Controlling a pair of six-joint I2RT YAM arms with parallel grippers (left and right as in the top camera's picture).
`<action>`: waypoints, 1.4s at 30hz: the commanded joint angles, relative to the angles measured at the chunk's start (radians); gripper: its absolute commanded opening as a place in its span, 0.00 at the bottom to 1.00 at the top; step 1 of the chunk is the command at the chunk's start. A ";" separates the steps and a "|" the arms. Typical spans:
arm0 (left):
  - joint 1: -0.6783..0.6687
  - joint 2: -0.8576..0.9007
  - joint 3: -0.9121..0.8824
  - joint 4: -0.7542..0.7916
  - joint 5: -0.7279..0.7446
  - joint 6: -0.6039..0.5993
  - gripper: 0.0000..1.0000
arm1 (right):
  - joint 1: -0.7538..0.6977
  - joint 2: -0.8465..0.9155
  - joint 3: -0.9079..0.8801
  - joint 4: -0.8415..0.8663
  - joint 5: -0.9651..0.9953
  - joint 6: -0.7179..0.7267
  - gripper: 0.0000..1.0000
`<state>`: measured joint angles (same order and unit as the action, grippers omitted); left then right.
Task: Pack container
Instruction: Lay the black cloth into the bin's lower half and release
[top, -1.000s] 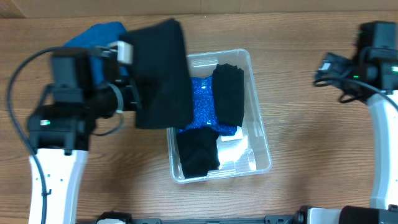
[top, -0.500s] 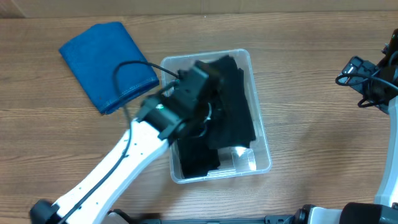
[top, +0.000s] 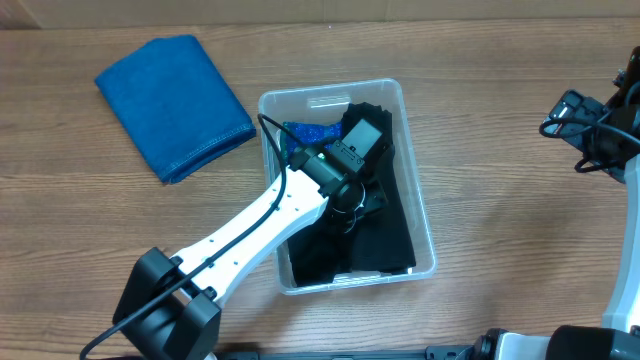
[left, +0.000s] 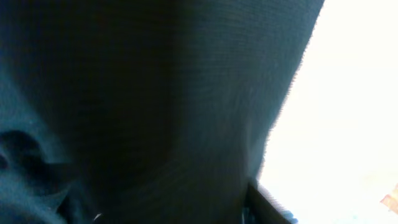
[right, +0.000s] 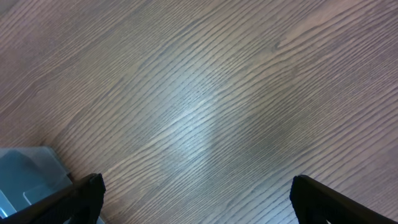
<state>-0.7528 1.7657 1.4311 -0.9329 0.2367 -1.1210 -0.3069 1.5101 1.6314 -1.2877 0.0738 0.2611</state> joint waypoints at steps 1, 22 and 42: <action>0.009 0.008 0.008 -0.013 0.011 0.106 0.72 | 0.004 -0.010 0.016 0.003 -0.009 -0.003 1.00; 0.032 -0.068 0.072 -0.063 -0.154 0.906 0.04 | 0.004 -0.010 0.016 0.004 -0.009 -0.003 1.00; -0.044 0.241 0.012 -0.272 -0.029 1.012 0.04 | 0.003 -0.010 0.016 0.006 -0.009 -0.003 1.00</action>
<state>-0.7925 1.8858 1.4754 -1.1416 0.2008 -0.1261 -0.3069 1.5101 1.6314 -1.2861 0.0666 0.2611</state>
